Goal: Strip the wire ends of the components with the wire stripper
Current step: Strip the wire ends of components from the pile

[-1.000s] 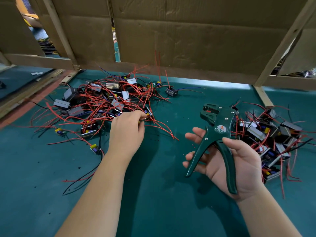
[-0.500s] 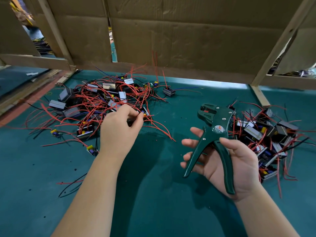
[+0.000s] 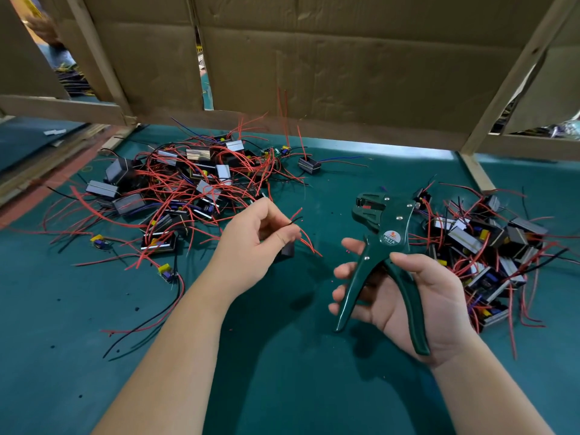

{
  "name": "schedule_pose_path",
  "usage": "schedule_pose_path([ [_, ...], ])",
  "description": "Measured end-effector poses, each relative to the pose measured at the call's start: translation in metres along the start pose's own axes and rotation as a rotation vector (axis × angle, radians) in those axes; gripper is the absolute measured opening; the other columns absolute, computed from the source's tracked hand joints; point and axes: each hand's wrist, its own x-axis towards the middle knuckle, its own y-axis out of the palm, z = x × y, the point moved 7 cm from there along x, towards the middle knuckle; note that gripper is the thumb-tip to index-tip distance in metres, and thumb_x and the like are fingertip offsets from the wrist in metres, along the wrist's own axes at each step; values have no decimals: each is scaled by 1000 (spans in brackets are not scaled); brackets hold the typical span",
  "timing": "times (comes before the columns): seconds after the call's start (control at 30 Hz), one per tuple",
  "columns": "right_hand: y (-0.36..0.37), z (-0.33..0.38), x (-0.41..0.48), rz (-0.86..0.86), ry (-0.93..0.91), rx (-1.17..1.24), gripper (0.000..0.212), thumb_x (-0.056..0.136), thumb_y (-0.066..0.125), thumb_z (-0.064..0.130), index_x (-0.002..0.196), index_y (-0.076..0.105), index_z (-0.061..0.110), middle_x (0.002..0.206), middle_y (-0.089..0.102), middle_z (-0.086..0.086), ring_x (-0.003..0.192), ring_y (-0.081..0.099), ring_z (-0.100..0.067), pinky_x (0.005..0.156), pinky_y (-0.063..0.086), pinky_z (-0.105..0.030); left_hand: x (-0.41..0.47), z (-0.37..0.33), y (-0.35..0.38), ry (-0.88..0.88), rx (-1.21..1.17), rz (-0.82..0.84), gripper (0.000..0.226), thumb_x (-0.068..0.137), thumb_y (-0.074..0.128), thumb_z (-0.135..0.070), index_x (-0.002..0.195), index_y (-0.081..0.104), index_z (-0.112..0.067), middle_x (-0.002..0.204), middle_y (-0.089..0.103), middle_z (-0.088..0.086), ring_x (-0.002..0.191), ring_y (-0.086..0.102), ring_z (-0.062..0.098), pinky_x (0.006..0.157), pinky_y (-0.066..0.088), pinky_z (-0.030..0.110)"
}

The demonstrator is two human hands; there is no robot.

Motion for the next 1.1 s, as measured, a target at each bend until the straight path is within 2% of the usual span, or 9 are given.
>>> schedule_pose_path([
  [0.1, 2, -6, 0, 25, 49, -36, 85, 47, 86, 29, 122, 60, -3, 88, 60, -27, 73, 62, -41, 68, 55, -54, 1, -4, 0, 10, -15, -9, 8, 81, 66, -31, 73, 66, -34, 73, 71, 2, 75, 68, 21, 70, 51, 35],
  [0.23, 6, -15, -1, 81, 117, -74, 77, 52, 85, 30, 119, 64, -2, 86, 59, -25, 73, 61, -40, 70, 53, -54, -2, -12, 7, 42, -63, 10, 29, 96, 51, -23, 71, 66, -29, 71, 68, -4, 73, 65, 4, 68, 47, 13],
  [0.37, 9, -19, -1, 117, 150, -72, 73, 56, 84, 30, 119, 64, 0, 86, 59, -24, 74, 61, -40, 71, 53, -54, -4, -12, 14, 6, -135, 29, 35, 97, 40, -32, 73, 64, -24, 78, 66, 1, 71, 55, 11, 67, 44, 18],
  [0.5, 9, -20, -1, 129, 169, -81, 72, 56, 84, 31, 118, 65, 0, 85, 59, -23, 74, 61, -40, 71, 53, -54, -5, -15, 16, 25, -113, 25, 28, 95, 37, -33, 76, 56, -23, 69, 57, -11, 64, 49, 6, 62, 37, 15],
  [0.6, 10, -21, -2, 143, 182, -97, 73, 58, 83, 32, 120, 63, 0, 86, 60, -23, 74, 61, -39, 72, 52, -54, -5, -10, 14, -32, -158, 4, 14, 91, 37, -30, 87, 51, -31, 69, 53, 0, 63, 48, 7, 64, 34, 23],
  [0.67, 11, -23, -2, 155, 190, -103, 74, 59, 82, 32, 122, 62, -1, 86, 60, -23, 75, 61, -39, 73, 52, -55, -5, -6, 13, -72, -155, 0, 15, 88, 37, -29, 95, 49, -33, 71, 54, 3, 66, 49, 5, 66, 36, 23],
  [0.8, 11, -24, -3, 169, 197, -114, 74, 61, 82, 33, 123, 61, -1, 87, 60, -23, 75, 61, -40, 74, 52, -56, -5, -8, 15, -72, -222, 24, 20, 87, 39, -23, 99, 54, -27, 69, 55, -15, 75, 50, 18, 65, 38, 19],
  [0.93, 12, -24, -4, 194, 193, -120, 72, 64, 80, 34, 124, 60, 0, 88, 60, -23, 77, 62, -39, 75, 51, -56, -6, -12, 18, -41, -245, 78, 19, 97, 42, -9, 97, 55, -22, 66, 55, -20, 71, 53, 2, 66, 42, 14],
  [1.1, 13, -23, -5, 221, 191, -121, 72, 66, 79, 34, 125, 59, 0, 88, 60, -23, 77, 62, -39, 76, 51, -56, -7, -14, 17, -45, -206, 103, 15, 98, 50, -7, 93, 58, -18, 68, 66, -14, 76, 64, 7, 68, 50, 21],
])
